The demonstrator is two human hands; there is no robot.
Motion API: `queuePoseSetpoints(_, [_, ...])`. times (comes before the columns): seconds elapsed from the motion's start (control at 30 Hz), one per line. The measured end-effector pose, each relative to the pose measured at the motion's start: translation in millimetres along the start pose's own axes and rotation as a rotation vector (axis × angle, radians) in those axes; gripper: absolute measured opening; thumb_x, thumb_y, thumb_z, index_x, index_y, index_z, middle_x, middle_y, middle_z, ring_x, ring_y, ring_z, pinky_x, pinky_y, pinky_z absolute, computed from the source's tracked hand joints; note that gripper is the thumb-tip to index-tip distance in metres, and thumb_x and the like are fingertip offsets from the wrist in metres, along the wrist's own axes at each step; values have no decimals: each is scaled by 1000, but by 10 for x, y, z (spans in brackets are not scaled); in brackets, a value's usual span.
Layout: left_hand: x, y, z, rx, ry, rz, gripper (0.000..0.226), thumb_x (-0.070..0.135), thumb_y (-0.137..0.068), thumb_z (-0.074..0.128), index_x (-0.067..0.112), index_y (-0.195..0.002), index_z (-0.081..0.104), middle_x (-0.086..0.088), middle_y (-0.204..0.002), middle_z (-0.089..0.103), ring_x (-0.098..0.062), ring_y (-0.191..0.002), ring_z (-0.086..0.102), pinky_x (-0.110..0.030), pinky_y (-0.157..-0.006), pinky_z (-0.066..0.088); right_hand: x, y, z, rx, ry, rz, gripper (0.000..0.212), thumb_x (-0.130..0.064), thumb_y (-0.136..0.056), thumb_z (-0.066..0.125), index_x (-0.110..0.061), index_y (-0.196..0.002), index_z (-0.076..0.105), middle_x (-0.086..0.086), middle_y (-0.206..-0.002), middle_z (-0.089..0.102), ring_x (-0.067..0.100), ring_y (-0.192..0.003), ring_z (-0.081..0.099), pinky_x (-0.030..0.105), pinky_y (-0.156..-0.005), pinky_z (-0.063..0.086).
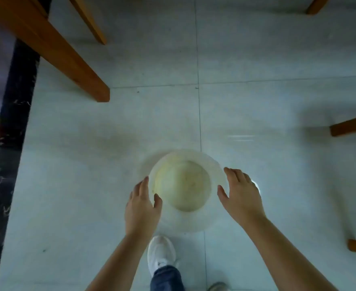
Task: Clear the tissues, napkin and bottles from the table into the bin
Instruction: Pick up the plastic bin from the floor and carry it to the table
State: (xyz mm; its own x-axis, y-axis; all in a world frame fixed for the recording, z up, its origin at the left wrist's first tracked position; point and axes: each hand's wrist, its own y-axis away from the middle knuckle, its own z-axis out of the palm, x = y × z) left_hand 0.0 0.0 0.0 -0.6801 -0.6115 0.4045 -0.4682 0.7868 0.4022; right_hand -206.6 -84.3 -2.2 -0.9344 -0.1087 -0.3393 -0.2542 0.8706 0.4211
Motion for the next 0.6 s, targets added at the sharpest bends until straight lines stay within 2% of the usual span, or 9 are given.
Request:
queuePoseSetpoints(0.1, [-181, -58, 197, -2, 30, -94, 59, 20, -85, 54, 11, -138, 29, -14, -138, 42, -31, -120, 43, -42, -90, 41, 72, -46, 235, 7, -82, 81, 51, -25, -85, 53, -8, -130, 37, 13, -127, 50, 31, -114, 46, 42, -90, 42])
queuePoseSetpoints(0.17, [-268, -78, 292, -39, 84, -147, 59, 19, -85, 53, 13, -139, 29, -13, -137, 43, -29, -119, 45, -40, -90, 41, 90, -40, 355, -48, -143, 151, 54, -25, -86, 51, -10, -133, 31, 12, -131, 46, 30, -116, 45, 42, -89, 43])
queuePoseSetpoints(0.27, [-304, -99, 364, -56, 298, -235, 51, 13, -85, 51, 17, -135, 37, -9, -129, 52, -20, -104, 54, -32, -78, 44, 92, -31, 483, -102, -350, 264, 61, -21, -87, 51, -17, -139, 20, 10, -139, 39, 30, -119, 45, 39, -92, 41])
queuePoseSetpoints(0.33, [-323, -126, 369, -57, 398, -294, 47, 10, -84, 49, 20, -130, 44, -7, -124, 56, -18, -96, 56, -29, -72, 44, 75, -24, 519, -91, -470, 316, 62, -17, -86, 52, -20, -139, 20, 10, -140, 38, 30, -116, 48, 36, -92, 40])
queuePoseSetpoints(0.47, [-275, -47, 247, -69, 544, -390, 47, 9, -82, 49, 23, -127, 48, -6, -122, 56, -19, -96, 56, -34, -81, 46, -25, 57, 412, -53, -556, 374, 58, -14, -85, 53, -20, -138, 28, 13, -135, 43, 30, -115, 49, 33, -89, 38])
queuePoseSetpoints(0.6, [-192, 122, -50, -66, 626, -388, 47, 9, -81, 49, 25, -125, 51, -4, -120, 57, -18, -96, 57, -40, -85, 48, -141, 224, 81, -14, -556, 367, 54, -11, -85, 51, -21, -136, 32, 14, -132, 44, 31, -111, 51, 37, -91, 40])
